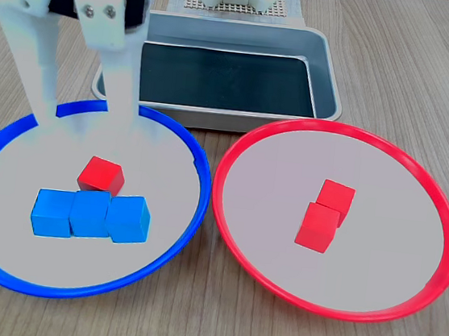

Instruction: Relocate any misplaced blocks to their matching dishes.

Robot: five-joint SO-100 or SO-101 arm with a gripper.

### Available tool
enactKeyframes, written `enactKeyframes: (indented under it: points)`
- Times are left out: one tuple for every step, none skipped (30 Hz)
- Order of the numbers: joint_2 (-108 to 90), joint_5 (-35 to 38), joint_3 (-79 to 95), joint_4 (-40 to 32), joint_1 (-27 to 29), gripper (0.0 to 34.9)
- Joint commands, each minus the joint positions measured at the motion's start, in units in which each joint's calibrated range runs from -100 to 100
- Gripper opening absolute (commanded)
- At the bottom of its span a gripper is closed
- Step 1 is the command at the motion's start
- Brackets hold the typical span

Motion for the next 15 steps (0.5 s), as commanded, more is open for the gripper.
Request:
enactKeyframes:
  points:
    - [0.1,0.7,0.2,0.1,0.3,17.6]
    - [0.3,0.7,0.2,0.0,0.3,17.6]
    - [0.6,0.7,0.1,-0.3,0.3,17.6]
    - [1.0,0.7,-0.1,-0.4,0.4,17.6]
    - [1.5,0.7,-0.3,-0.6,0.4,17.6]
    - [1.8,0.7,-0.4,-0.8,0.4,17.7]
    - [2.3,0.7,-0.6,-0.9,0.4,17.8]
    - [2.9,0.7,-0.8,-1.1,0.4,17.9]
    - [3.1,0.7,-1.0,-1.1,0.4,17.9]
    - [3.7,0.7,-1.3,-1.2,0.3,18.0]
    - [4.0,0.7,-1.4,-1.2,0.3,18.0]
    - [4.2,0.6,-1.6,-1.2,0.2,18.1]
    - [4.6,0.6,-1.8,-1.2,0.1,18.1]
    - [4.9,0.5,-2.1,-1.2,0.0,18.0]
    - [5.3,0.5,-2.4,-1.2,-0.1,17.9]
